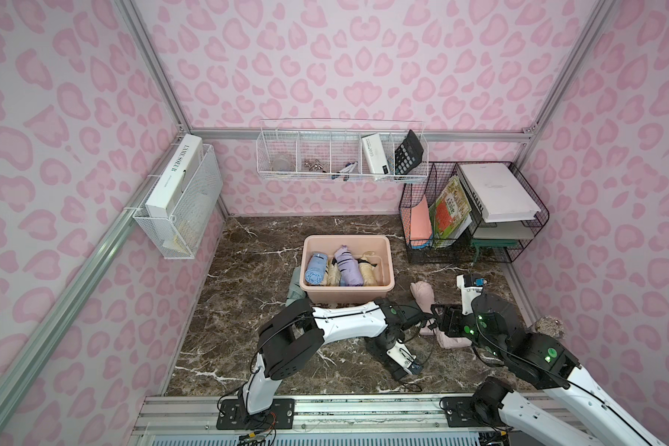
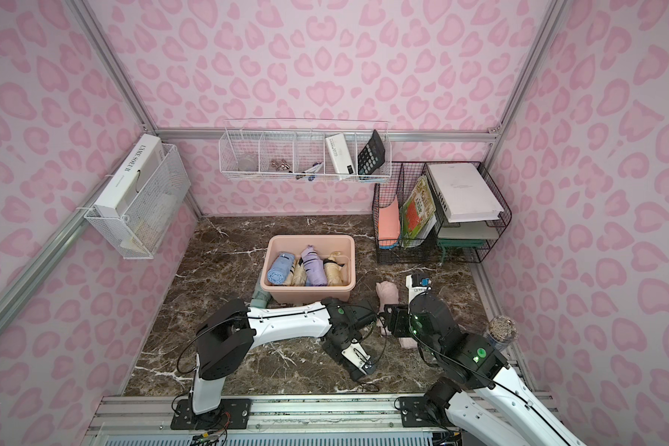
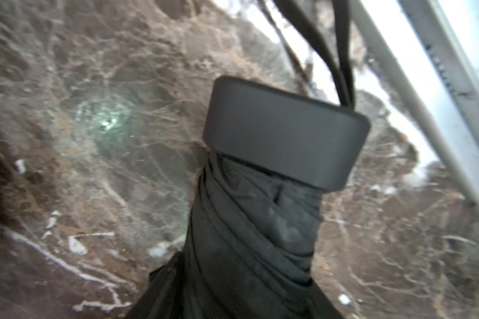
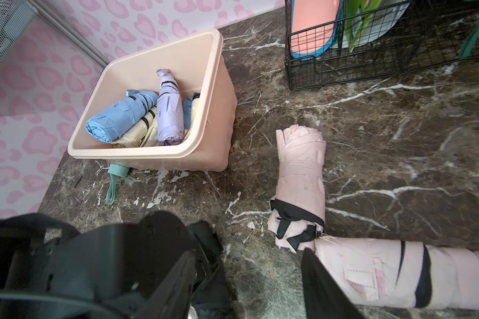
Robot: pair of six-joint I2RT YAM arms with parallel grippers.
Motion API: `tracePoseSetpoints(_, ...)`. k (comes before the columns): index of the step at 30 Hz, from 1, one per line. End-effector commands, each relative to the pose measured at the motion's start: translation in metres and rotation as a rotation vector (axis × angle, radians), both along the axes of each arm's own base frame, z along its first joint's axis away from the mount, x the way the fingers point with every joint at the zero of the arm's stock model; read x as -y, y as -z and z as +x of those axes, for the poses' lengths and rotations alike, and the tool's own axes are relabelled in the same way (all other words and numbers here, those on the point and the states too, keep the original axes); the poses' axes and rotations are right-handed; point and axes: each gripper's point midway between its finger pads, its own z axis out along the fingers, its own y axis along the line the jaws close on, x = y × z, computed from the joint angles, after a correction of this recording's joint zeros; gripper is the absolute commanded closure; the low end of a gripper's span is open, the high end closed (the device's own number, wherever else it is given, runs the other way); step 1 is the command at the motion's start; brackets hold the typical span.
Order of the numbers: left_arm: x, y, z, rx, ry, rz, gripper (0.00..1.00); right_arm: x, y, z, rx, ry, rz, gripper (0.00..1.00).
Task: Put the umbrella into the storage box
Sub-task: Pick up the umbrella from the center of the board.
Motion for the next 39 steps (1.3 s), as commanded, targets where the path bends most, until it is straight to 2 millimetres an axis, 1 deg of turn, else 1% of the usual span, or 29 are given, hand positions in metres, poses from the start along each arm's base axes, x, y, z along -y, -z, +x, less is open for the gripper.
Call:
tracePoseSetpoints(1,-0.030,0.008,-0.015,-0.025,-0.079,0.129,0.46,0.000,0.000,0.002,0.014,0.001,-0.006,0.46)
tracePoseSetpoints(2,-0.033,0.011,-0.017,-0.022,-0.091,0.145,0.45,0.001,0.000,0.002,0.014,0.001,-0.007,0.46)
tracePoseSetpoints(6,-0.042,0.016,-0.020,-0.012,-0.130,0.180,0.33,0.002,0.003,0.001,0.013,0.000,-0.015,0.46)
tracePoseSetpoints(7,-0.044,0.018,-0.019,-0.005,-0.131,0.186,0.31,0.002,0.003,0.001,0.012,0.000,-0.014,0.46)
tracePoseSetpoints(9,-0.048,0.020,-0.017,0.012,-0.131,0.205,0.30,0.003,0.003,0.000,0.012,0.003,-0.012,0.46)
tracePoseSetpoints(12,-0.050,0.023,-0.014,0.029,-0.136,0.220,0.31,0.005,0.003,-0.001,0.011,0.008,-0.008,0.46)
tracePoseSetpoints(14,-0.051,0.024,-0.013,0.033,-0.147,0.222,0.35,0.006,0.004,-0.002,0.009,0.012,-0.005,0.46)
tracePoseSetpoints(16,-0.051,0.025,-0.013,0.037,-0.161,0.222,0.43,0.006,0.003,-0.003,0.008,0.014,0.000,0.46)
tracePoseSetpoints(17,-0.053,0.026,-0.013,0.040,-0.167,0.224,0.49,0.006,0.003,-0.003,0.006,0.014,0.003,0.46)
tracePoseSetpoints(20,-0.055,0.024,-0.013,0.047,-0.185,0.220,0.62,0.004,0.004,-0.002,0.006,0.010,0.008,0.47)
tracePoseSetpoints(24,-0.055,0.018,-0.012,0.060,-0.220,0.196,0.83,0.001,0.004,0.000,0.007,0.001,0.011,0.47)
tracePoseSetpoints(26,-0.055,0.014,-0.011,0.066,-0.242,0.183,0.90,-0.002,0.004,0.001,0.010,-0.007,0.011,0.47)
tracePoseSetpoints(30,-0.053,0.004,-0.010,0.078,-0.298,0.127,1.00,-0.007,0.004,0.004,0.011,-0.023,0.008,0.47)
tracePoseSetpoints(39,-0.047,-0.016,-0.006,0.082,-0.445,-0.004,1.00,-0.015,0.006,0.009,0.008,-0.041,0.012,0.47)
